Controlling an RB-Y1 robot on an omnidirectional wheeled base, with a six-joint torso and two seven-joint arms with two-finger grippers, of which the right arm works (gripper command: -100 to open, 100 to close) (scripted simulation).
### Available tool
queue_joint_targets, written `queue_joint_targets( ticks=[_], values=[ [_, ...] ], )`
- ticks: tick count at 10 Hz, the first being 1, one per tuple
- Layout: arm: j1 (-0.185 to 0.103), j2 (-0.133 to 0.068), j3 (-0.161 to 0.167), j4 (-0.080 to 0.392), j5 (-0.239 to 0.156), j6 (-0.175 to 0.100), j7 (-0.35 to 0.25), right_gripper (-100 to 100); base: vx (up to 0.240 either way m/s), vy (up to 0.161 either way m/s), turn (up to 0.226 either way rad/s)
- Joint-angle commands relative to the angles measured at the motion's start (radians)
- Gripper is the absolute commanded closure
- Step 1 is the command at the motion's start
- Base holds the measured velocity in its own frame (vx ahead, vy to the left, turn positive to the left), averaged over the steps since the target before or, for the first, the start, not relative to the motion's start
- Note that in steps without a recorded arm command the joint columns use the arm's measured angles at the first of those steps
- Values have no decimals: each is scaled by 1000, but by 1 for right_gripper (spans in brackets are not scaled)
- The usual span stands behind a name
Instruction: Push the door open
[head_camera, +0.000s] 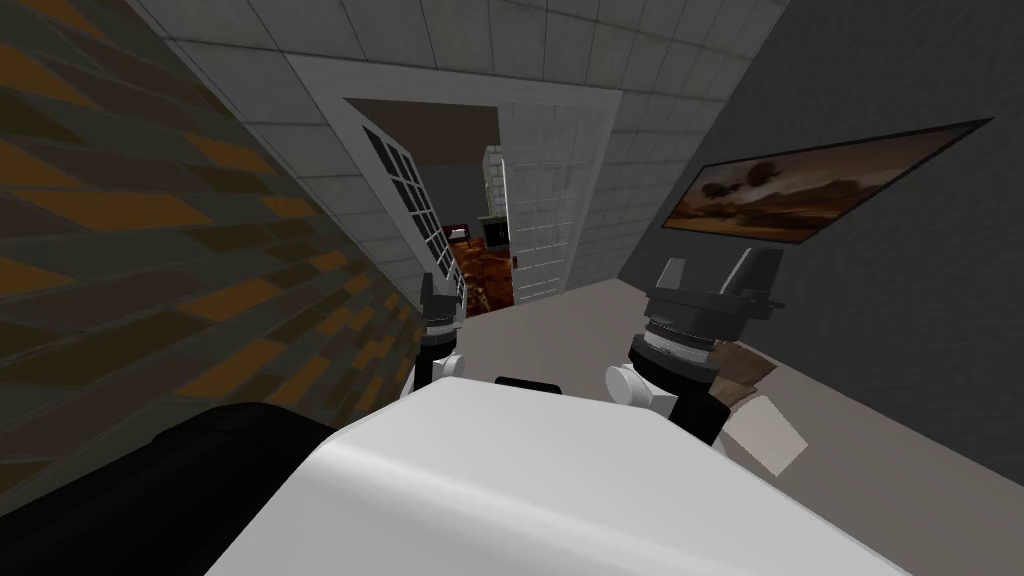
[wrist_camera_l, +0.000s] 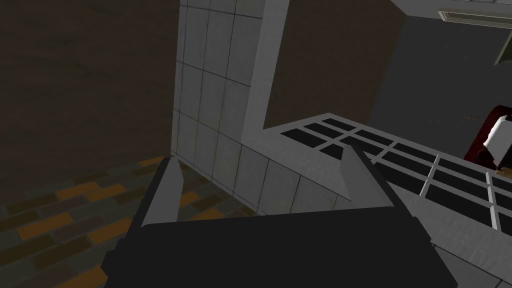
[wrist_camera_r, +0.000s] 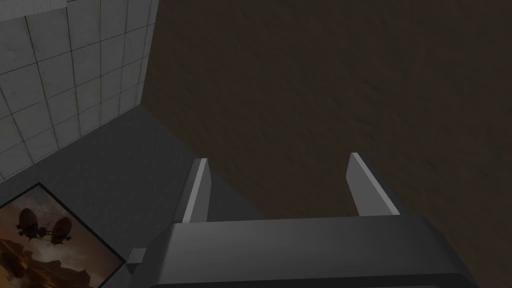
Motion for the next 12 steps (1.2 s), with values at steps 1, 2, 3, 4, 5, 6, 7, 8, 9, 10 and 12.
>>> queue_joint_targets(
  ticks=[1, 2, 3, 4, 5, 6, 7, 8, 9, 10, 12],
  values=[
    [-7, -12, -7, 35, -9, -6, 27, -100, 44, 4, 151],
    [-10, -16, -10, 49, -12, -8, 38, -100, 69, 5, 222],
    [-15, -24, -16, 76, -19, -12, 58, -100, 81, -1, 201],
    [-20, -33, -22, 105, -26, -16, 80, -100, 87, 13, 251],
    [-24, -38, -25, 124, -31, -19, 95, -100, 90, 15, 147],
    [-28, -43, -29, 143, -36, -22, 110, -100, 75, 12, 130],
    [-32, -48, -33, 163, -41, -26, 125, -100, 66, -5, 159],
    [-36, -54, -37, 182, -46, -29, 140, -100, 63, -12, 135],
    [-40, -59, -42, 203, -51, -32, 156, -100, 65, -5, 158],
    [-44, -65, -47, 228, -57, -36, 175, -100, 67, -1, 177],
    [-54, -77, -57, 276, -69, -43, 212, -100, 73, -4, 179]
  ],
)
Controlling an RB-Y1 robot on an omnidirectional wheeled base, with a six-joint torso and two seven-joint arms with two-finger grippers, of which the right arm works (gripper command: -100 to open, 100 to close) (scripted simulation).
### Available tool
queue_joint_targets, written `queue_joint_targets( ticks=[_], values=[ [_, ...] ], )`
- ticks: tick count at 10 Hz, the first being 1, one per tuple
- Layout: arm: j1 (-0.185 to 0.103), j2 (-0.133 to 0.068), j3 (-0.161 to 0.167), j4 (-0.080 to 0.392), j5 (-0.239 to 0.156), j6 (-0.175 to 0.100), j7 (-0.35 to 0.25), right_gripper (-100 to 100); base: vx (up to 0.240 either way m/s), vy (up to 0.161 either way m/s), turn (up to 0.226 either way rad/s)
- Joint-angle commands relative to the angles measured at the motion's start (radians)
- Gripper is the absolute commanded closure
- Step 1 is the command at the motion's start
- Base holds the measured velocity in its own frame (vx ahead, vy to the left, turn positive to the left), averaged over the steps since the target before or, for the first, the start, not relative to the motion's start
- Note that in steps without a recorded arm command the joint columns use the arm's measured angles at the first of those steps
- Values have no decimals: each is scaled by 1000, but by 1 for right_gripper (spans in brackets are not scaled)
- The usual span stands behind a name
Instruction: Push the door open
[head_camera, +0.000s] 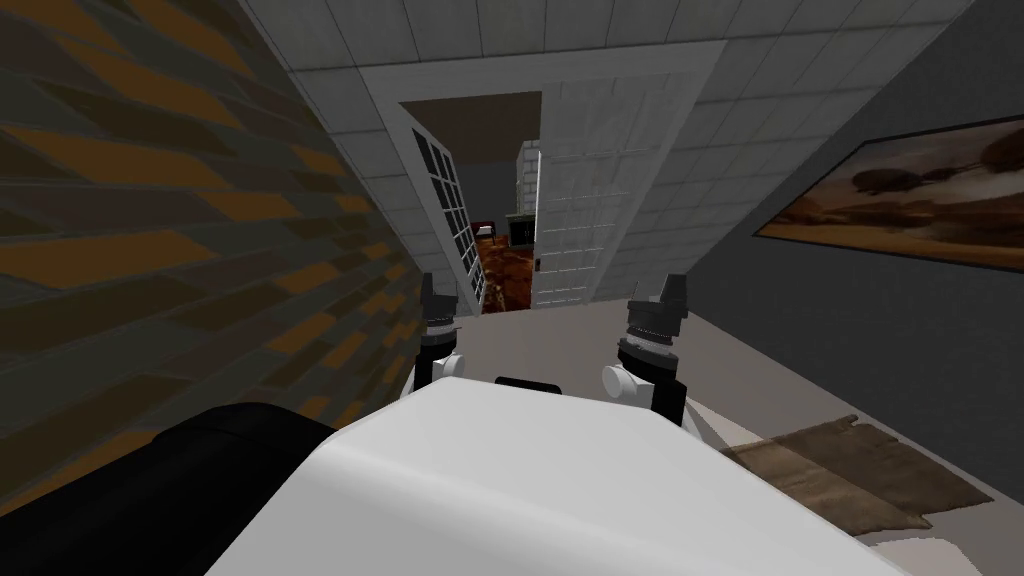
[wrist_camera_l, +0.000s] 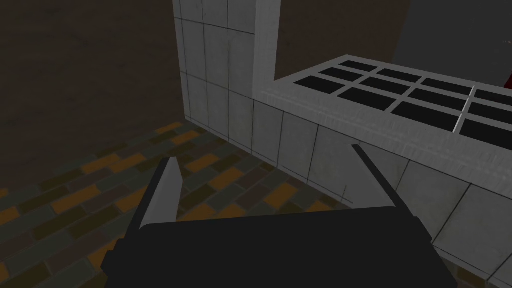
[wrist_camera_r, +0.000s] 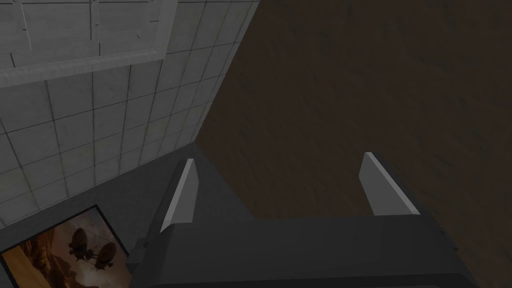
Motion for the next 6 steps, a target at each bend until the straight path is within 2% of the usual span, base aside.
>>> queue_joint_targets(
  ticks=[1, 6],
  values=[
    [-5, -10, -7, 42, -10, -12, 32, -100, 87, -8, 169],
    [-33, -41, -36, 179, -45, -34, 139, -100, 87, -11, 196]
  ],
)
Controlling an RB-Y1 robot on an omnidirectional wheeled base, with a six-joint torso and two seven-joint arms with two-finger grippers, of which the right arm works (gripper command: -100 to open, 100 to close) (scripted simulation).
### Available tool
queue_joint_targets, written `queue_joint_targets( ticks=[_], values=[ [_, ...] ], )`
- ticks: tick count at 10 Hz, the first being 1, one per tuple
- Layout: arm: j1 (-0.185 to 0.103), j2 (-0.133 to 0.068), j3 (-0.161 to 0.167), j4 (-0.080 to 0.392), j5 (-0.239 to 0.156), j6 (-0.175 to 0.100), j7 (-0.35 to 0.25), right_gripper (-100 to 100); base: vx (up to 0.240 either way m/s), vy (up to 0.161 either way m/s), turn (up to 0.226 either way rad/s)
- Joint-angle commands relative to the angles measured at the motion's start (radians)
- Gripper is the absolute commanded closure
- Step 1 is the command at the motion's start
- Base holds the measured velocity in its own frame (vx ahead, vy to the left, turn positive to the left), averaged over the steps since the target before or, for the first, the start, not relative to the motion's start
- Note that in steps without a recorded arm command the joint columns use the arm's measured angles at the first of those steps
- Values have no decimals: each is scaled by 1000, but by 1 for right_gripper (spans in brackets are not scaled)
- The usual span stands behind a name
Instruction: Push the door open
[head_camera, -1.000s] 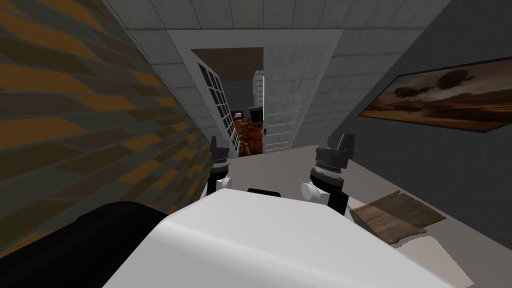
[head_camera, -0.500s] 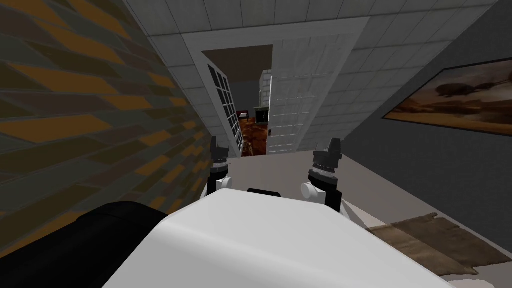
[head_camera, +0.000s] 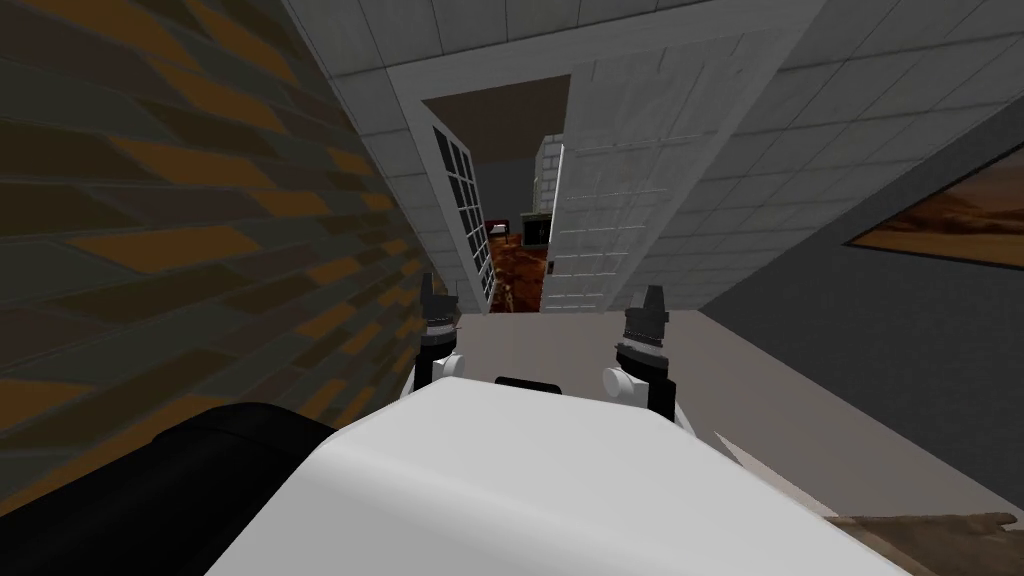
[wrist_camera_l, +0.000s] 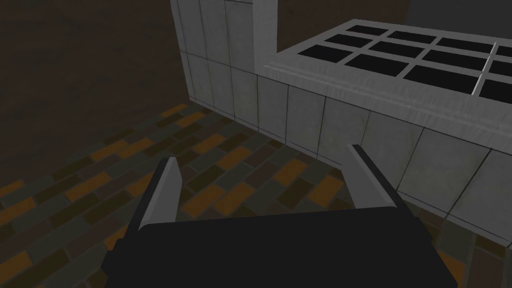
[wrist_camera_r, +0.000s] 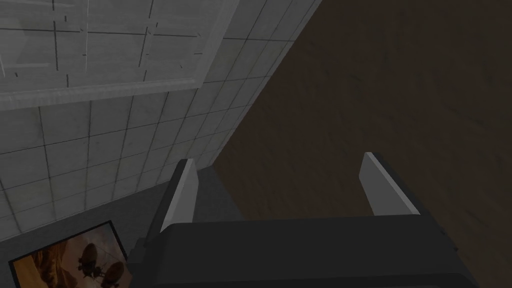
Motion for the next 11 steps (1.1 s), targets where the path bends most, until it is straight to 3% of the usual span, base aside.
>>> queue_joint_targets(
  ticks=[1, 4, 11],
  values=[
    [-9, -10, -9, 50, -11, -9, 39, -100, 87, -23, 178],
    [-21, -22, -22, 114, -27, -19, 87, -100, 79, -25, 166],
    [-66, -68, -68, 336, -84, -55, 262, -100, 83, -29, 193]
  ],
)
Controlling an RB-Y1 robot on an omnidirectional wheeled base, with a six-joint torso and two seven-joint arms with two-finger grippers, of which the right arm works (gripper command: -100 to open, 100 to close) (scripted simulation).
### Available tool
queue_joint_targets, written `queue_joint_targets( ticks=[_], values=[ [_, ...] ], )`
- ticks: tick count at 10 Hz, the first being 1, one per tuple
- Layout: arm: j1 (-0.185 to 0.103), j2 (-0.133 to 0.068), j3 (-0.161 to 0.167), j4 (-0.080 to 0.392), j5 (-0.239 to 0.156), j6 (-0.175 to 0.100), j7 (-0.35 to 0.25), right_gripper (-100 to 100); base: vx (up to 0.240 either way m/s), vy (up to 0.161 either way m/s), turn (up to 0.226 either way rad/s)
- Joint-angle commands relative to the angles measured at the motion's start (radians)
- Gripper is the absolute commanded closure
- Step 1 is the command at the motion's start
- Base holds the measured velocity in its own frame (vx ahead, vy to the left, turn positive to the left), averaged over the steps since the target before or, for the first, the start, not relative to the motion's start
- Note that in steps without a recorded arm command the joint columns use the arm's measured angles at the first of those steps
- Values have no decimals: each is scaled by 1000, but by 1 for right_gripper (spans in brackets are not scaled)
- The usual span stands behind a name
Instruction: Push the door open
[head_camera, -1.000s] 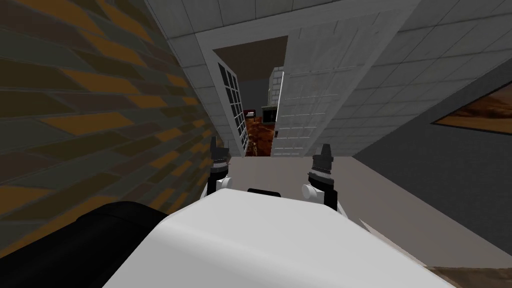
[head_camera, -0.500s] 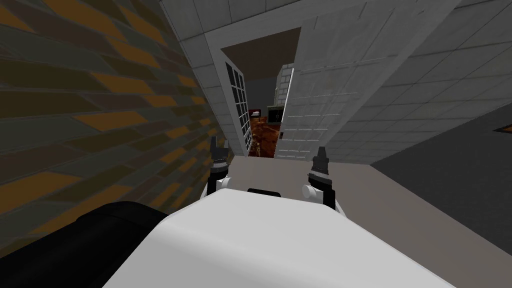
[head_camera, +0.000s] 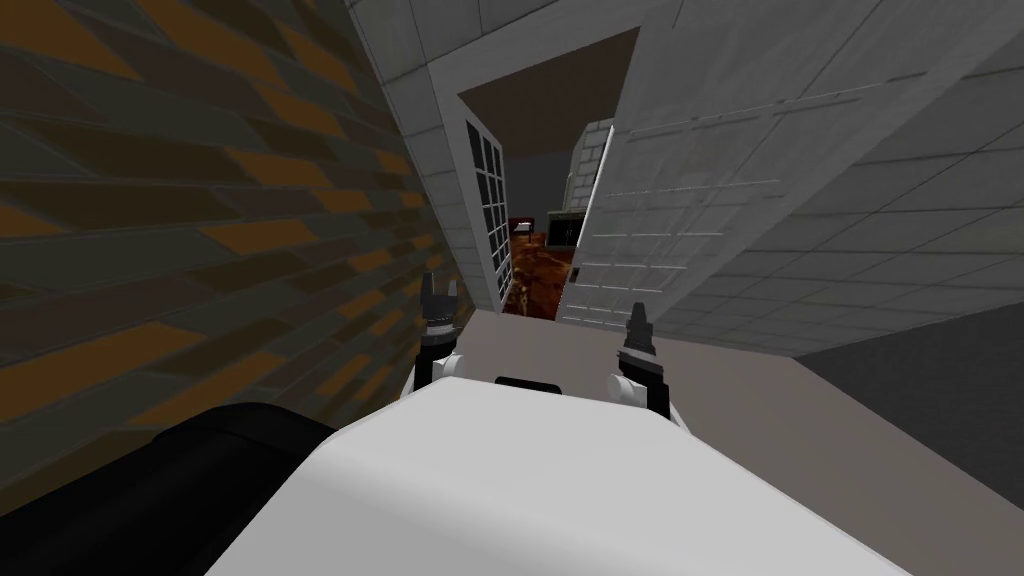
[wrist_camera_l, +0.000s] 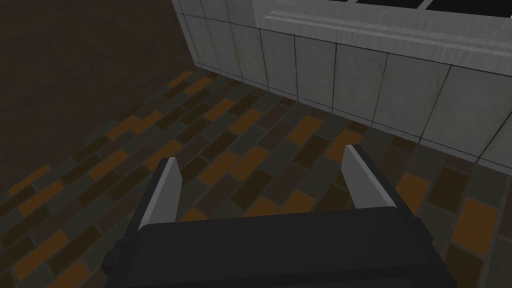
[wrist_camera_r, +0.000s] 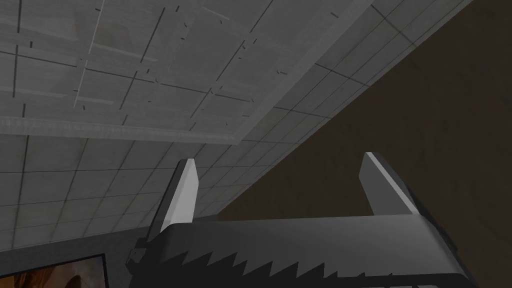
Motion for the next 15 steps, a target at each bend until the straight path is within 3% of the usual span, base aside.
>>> queue_joint_targets(
  ticks=[1, 11, 15],
  values=[
    [-6, -7, -7, 31, -7, -3, 17, -100, 56, -17, 81],
    [-66, -64, -70, 328, -84, -51, 253, -100, 73, -36, 182],
    [-79, -77, -84, 406, -101, -62, 304, -100, 38, -32, 96]
  ],
)
